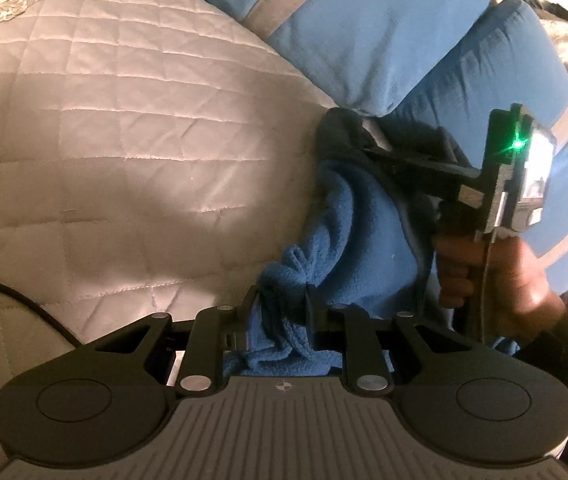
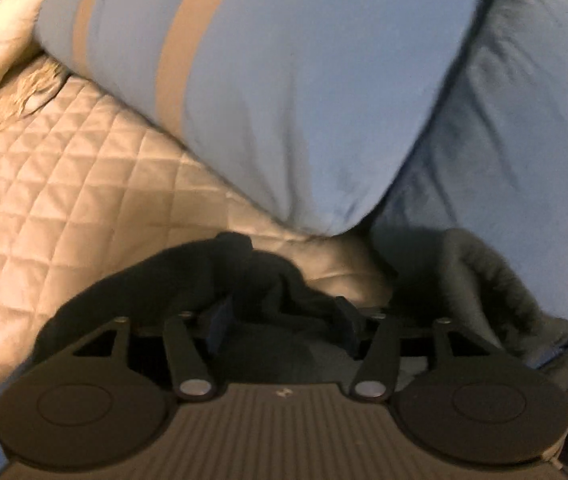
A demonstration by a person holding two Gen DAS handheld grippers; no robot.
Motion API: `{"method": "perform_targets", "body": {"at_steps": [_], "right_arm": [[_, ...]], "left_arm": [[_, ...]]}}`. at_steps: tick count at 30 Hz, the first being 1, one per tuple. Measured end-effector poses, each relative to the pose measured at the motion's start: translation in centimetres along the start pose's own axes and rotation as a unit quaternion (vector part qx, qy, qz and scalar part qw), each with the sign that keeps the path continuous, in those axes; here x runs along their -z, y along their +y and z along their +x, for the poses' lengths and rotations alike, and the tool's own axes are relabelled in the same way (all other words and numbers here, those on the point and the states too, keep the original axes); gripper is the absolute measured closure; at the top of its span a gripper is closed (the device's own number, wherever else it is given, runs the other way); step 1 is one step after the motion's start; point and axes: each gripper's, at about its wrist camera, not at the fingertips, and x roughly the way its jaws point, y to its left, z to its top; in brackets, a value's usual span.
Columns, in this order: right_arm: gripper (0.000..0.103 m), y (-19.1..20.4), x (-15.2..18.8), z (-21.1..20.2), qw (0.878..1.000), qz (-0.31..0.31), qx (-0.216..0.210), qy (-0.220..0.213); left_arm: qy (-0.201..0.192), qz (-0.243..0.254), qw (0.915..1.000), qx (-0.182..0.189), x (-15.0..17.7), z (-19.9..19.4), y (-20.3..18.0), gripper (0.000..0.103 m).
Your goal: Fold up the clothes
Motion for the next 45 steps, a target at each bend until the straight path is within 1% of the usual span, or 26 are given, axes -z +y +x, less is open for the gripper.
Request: {"method": "perform_targets", "body": {"at_steps": [3,5,7,9,12,14,15,16,17,18,19,20,22,24,26,29,31,32,33,34,35,37,39,40,42,45], "right_arm": [[0.033,-1.0,-0.3,-0.5,1.000,0.012,-0.017,-0.005],[0.033,-3.4,-1.5,-1.4,0.998,0.047,-0.031,-0.031],[0.033,-5.0,-2.3,-0.7,0.995,0.084,-0.043,-0.032],[0.033,-6.0,-3.1,0.7,0.993,0.104,-0.046,-0.024],[0.033,-7.2,-3.9,2.9,0.990,0.121,-0.075,0.006],[0.035,-7.3,-4.0,3.9,0.988,0.103,-0.109,0.041],[0.039,-7.0,-3.9,4.4,0.988,0.085,-0.116,0.051],[0.039,-6.8,-3.7,4.5,0.989,0.067,-0.123,0.054],[0.045,-6.8,-3.6,4.4,0.988,0.065,-0.132,0.055],[0.075,-6.9,-3.3,4.4,0.986,0.067,-0.143,0.054],[0.089,-7.0,-3.1,4.3,0.982,0.073,-0.164,0.056],[0.090,-6.7,-2.9,3.9,0.984,0.069,-0.157,0.043],[0.092,-5.9,-2.5,2.9,0.991,0.053,-0.123,0.010],[0.092,-5.9,-2.4,1.2,0.994,0.061,-0.076,-0.044],[0.092,-6.1,-2.4,-1.2,0.991,0.068,-0.031,-0.110],[0.093,-4.9,-2.3,-1.5,0.990,0.040,0.035,-0.132],[0.092,-4.1,-2.2,-1.5,0.987,0.020,0.078,-0.142],[0.089,-3.6,-2.2,-1.5,0.984,0.009,0.100,-0.147],[0.071,-3.2,-2.2,-0.7,0.985,-0.001,0.112,-0.129],[0.065,-2.9,-2.4,0.4,0.987,-0.010,0.122,-0.105],[0.060,-2.8,-2.5,0.7,0.988,-0.009,0.122,-0.096],[0.045,-3.0,-3.0,0.2,0.989,0.005,0.117,-0.096],[0.019,-3.7,-3.4,-1.4,0.987,0.026,0.115,-0.112],[0.016,-4.1,-3.5,-2.4,0.985,0.033,0.119,-0.120],[0.015,-4.7,-3.5,-4.3,0.985,0.045,0.110,-0.122],[0.013,-5.1,-2.9,-7.1,0.989,0.069,0.063,-0.115]], "left_arm": [[0.003,-0.002,1.0000,0.003,0.0,0.1,0.2,0.084],[0.003,-0.002,1.0000,0.003,0.0,0.1,0.2,0.084],[0.003,-0.002,1.0000,0.003,0.0,0.1,0.2,0.084],[0.003,-0.002,1.0000,0.003,0.0,0.1,0.3,0.084],[0.004,-0.002,1.0000,0.003,-0.1,0.3,0.3,0.084],[0.004,-0.002,1.0000,0.002,-0.1,0.3,0.3,0.084],[0.005,-0.002,1.0000,0.002,-0.1,0.3,0.3,0.084],[0.005,-0.002,1.0000,0.002,-0.1,0.3,0.3,0.084],[0.005,-0.002,1.0000,0.002,-0.1,0.3,0.3,0.084],[0.004,-0.002,1.0000,0.002,-0.1,0.4,0.3,0.084],[0.003,-0.003,1.0000,0.002,-0.1,0.4,0.4,0.084],[0.002,-0.004,1.0000,0.003,-0.1,0.4,0.4,0.084],[-0.004,-0.005,1.0000,0.006,-0.1,0.3,0.5,0.084],[-0.015,-0.005,0.9998,0.011,-0.2,0.2,0.6,0.084],[-0.030,-0.005,0.9993,0.022,-0.4,0.1,0.6,0.084],[-0.046,-0.005,0.9985,0.029,-0.9,0.4,0.5,0.084],[-0.046,-0.010,0.9986,0.024,-1.4,1.1,0.7,0.084],[-0.041,-0.017,0.9988,0.021,-1.6,1.7,1.0,0.084],[-0.034,-0.026,0.9989,0.016,-1.8,2.3,1.4,0.084],[-0.030,-0.034,0.9989,0.016,-1.8,2.8,1.8,0.084],[-0.028,-0.040,0.9986,0.021,-1.8,3.0,2.2,0.084],[-0.024,-0.050,0.9979,0.032,-1.9,3.4,3.0,0.084],[-0.018,-0.052,0.9976,0.042,-2.2,3.4,3.2,0.084],[-0.015,-0.057,0.9971,0.048,-2.3,3.4,3.4,0.083],[-0.006,-0.072,0.9955,0.061,-2.7,3.3,4.0,0.081],[0.002,-0.094,0.9920,0.084,-3.2,3.0,4.8,0.078]]}}
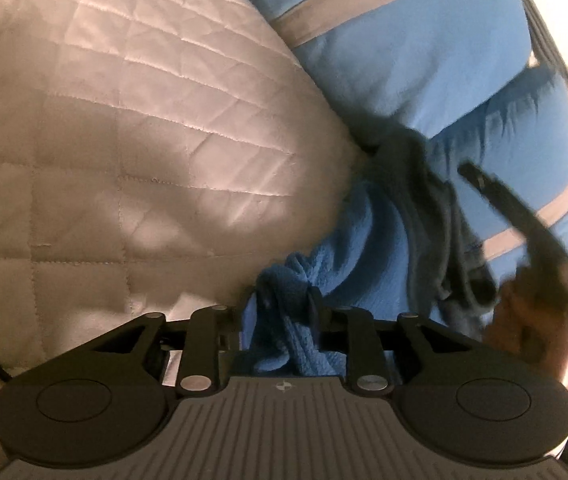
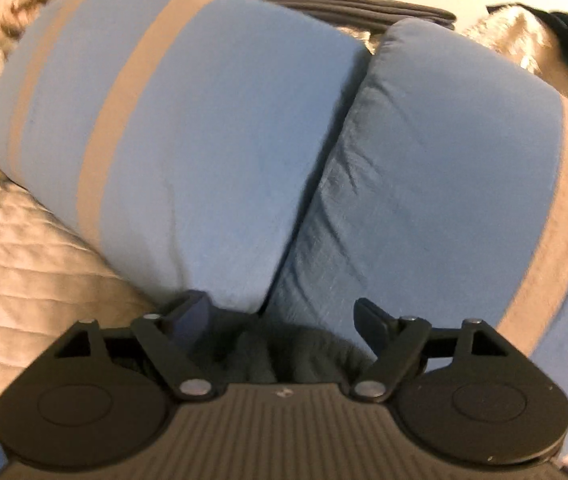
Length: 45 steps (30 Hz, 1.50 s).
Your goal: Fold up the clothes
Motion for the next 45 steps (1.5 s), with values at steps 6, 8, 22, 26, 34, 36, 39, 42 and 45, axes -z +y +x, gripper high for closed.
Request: {"method": "perform_targets", "body": {"at_steps": [6,8,22,26,34,36,39,42,45], "right_arm": [[0.013,1.9,2.6,-4.8,0.995,0.007,-0.098,0.033],[0.013,4.1,3.7,-5.5,0.991,-0.017,-0.123,0.044],[0.009,0.4,7.3,2.6,0.979,0.101,-0.125,0.125],[0.008,0.2,7.1,2.9,0.975,0.117,-0.128,0.136],[0.007,0.7,7.3,2.8,0.976,0.114,-0.123,0.136],[0.006,0.7,7.4,2.6,0.976,0.117,-0.121,0.136],[0.006,0.5,7.3,2.1,0.975,0.122,-0.124,0.137],[0.004,-0.1,7.5,0.4,0.975,0.125,-0.127,0.131],[0.004,-0.8,8.3,-1.8,0.978,0.128,-0.112,0.125]], "left_arm": [[-0.029,-0.016,0.9994,0.007,-0.9,-1.9,0.8,0.072],[-0.039,-0.021,0.9990,0.004,-1.2,-2.5,1.0,0.069],[-0.002,-0.018,0.9990,0.040,-1.7,-1.9,1.4,0.070],[0.005,0.014,0.9985,0.053,-1.5,-2.0,0.3,0.069],[0.024,0.144,0.9892,0.009,-0.8,-0.3,-1.9,0.070],[0.026,0.145,0.9891,0.007,-0.9,0.9,-1.8,0.071],[0.002,0.108,0.9941,0.012,-1.1,0.5,-1.1,0.089],[0.002,0.091,0.9958,0.012,-1.5,-0.3,-0.7,0.089],[0.005,0.104,0.9943,-0.022,-1.3,-0.7,-0.9,0.088]]}}
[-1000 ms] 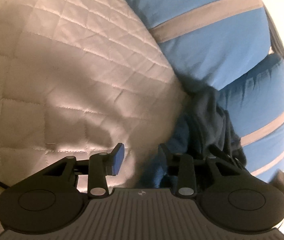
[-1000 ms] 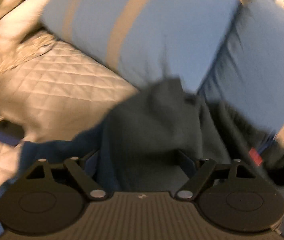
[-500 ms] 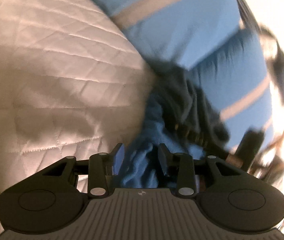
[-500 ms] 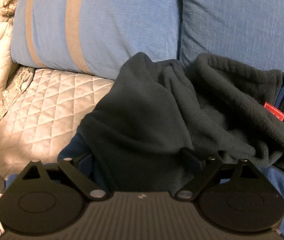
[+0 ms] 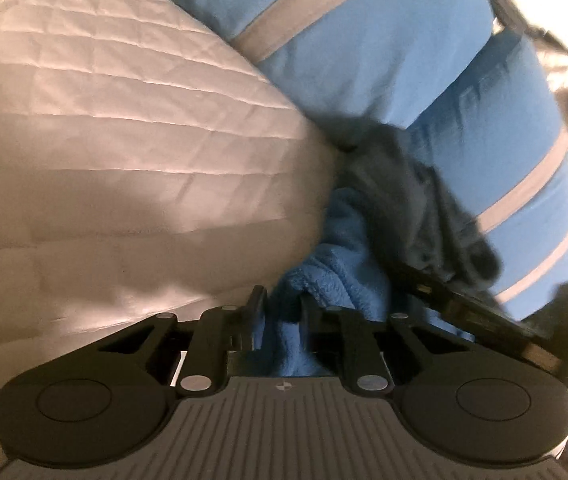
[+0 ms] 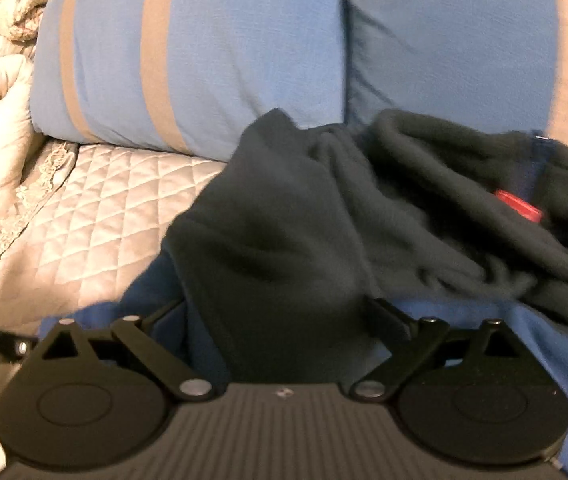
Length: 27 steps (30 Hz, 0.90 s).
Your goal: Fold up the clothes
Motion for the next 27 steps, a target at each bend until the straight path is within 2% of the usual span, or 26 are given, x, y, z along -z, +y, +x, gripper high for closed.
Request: {"method": "perform_targets", "body": {"at_steps": [3,6,7,8,9,10,13,16,18,19,20,21,24,27], "right_arm": [[0.002,-0.5,1.8,-2.6,1.000,-0.009,0.019,-0.007],[0.001,-0.9,3.8,-5.5,0.998,-0.030,0.048,-0.009],[0.001,-1.2,4.6,-6.6,0.998,-0.036,0.058,-0.008],[0.001,-1.5,5.4,-8.0,0.997,-0.038,0.065,-0.008],[0.001,-2.0,6.2,-9.3,0.997,-0.035,0.067,-0.007],[0.001,-2.4,6.9,-10.6,0.997,-0.030,0.068,-0.007],[0.000,-3.9,8.9,-14.8,0.998,-0.007,0.067,-0.005],[0.000,-6.0,10.6,-19.3,0.996,0.019,0.084,-0.009],[0.000,-7.4,11.5,-22.2,0.994,0.033,0.099,-0.014],[0.000,-8.1,12.0,-23.3,0.993,0.035,0.110,-0.017],[0.000,-8.7,12.5,-24.5,0.992,0.036,0.122,-0.019],[0.000,-9.4,13.0,-25.7,0.990,0.036,0.133,-0.022],[0.000,-11.1,15.1,-28.1,0.984,0.054,0.166,-0.031],[0.001,-13.4,16.9,-30.0,0.979,0.093,0.179,-0.044]], "left_arm": [[0.001,-0.030,0.9992,-0.025,-0.2,-1.1,0.5,0.086],[-0.049,-0.027,0.9979,-0.033,-0.6,-3.2,0.2,0.085],[-0.062,-0.021,0.9975,-0.024,-0.8,-3.6,0.0,0.075],[-0.069,-0.016,0.9973,-0.018,-1.0,-3.7,-0.2,0.062],[-0.068,-0.011,0.9975,-0.014,-1.1,-3.5,-0.5,0.056],[-0.068,-0.007,0.9976,-0.010,-1.3,-3.3,-0.8,0.051],[-0.045,0.031,0.9985,-0.010,-1.6,-1.5,-2.2,0.047],[-0.016,0.069,0.9973,-0.020,-1.4,0.6,-3.2,0.047],[0.006,0.060,0.9981,-0.011,-0.8,1.6,-2.7,0.049],[0.010,0.043,0.9990,-0.005,-0.6,1.8,-2.2,0.057],[0.014,0.027,0.9995,0.001,-0.4,2.0,-1.7,0.076],[0.016,0.011,0.9998,0.006,-0.4,2.1,-1.3,0.079],[0.018,-0.030,0.9993,0.017,-0.4,2.1,-0.2,0.083],[0.006,-0.026,0.9996,0.004,-0.2,2.1,-0.5,0.083]]}}
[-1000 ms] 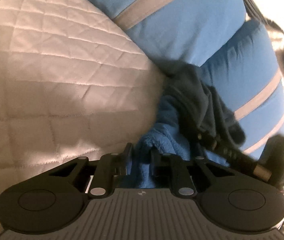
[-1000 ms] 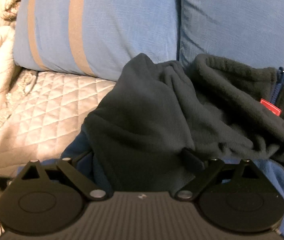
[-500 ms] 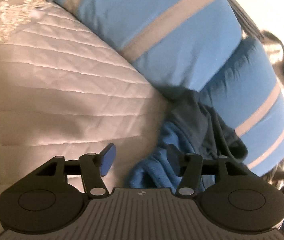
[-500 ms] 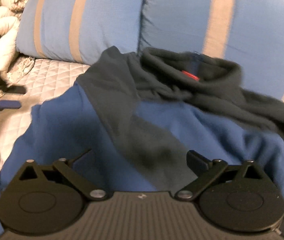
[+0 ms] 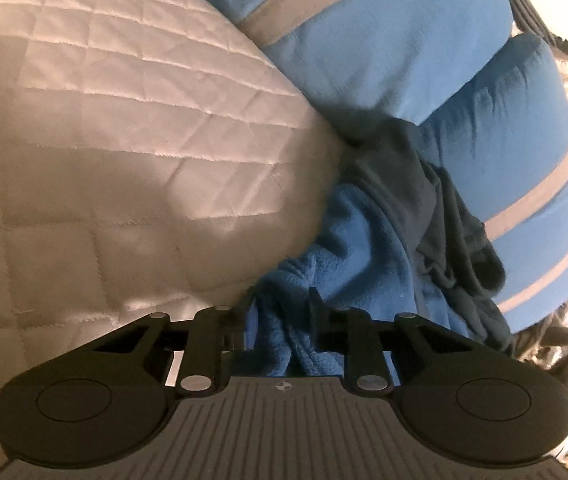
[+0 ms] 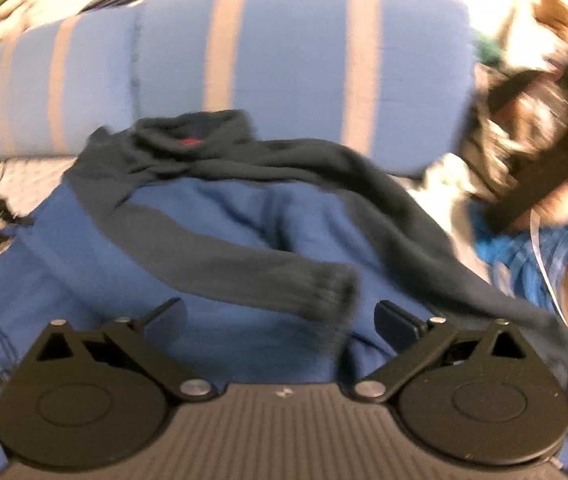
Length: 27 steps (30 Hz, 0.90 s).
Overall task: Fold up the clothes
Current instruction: 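Move the open right tool back over the hoodie body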
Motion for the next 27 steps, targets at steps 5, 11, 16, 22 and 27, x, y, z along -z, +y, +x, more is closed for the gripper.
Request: {"method": "perform_targets", "body": {"at_steps": [5,11,16,22,27], "right_arm": [[0.008,-3.7,1.1,-0.4,0.998,0.069,-0.004,-0.006],[0.017,-5.9,1.0,1.6,0.989,0.135,-0.057,0.022],[0.023,-6.2,1.3,3.7,0.979,0.172,-0.094,0.059],[0.023,-5.5,2.6,3.5,0.977,0.168,-0.109,0.068],[0.016,-5.2,3.8,0.5,0.985,0.132,-0.102,0.047]], "left_arm": [[-0.008,0.032,0.9990,-0.029,0.2,0.0,-1.4,0.082],[-0.011,0.038,0.9982,-0.045,0.3,-0.2,-1.4,0.073],[-0.035,0.018,0.9964,-0.075,0.1,-2.1,-1.9,0.064],[-0.113,0.053,0.9894,-0.074,0.7,-6.5,-4.5,0.059],[-0.138,0.132,0.9800,-0.055,3.0,-9.0,-6.7,0.047]]}}
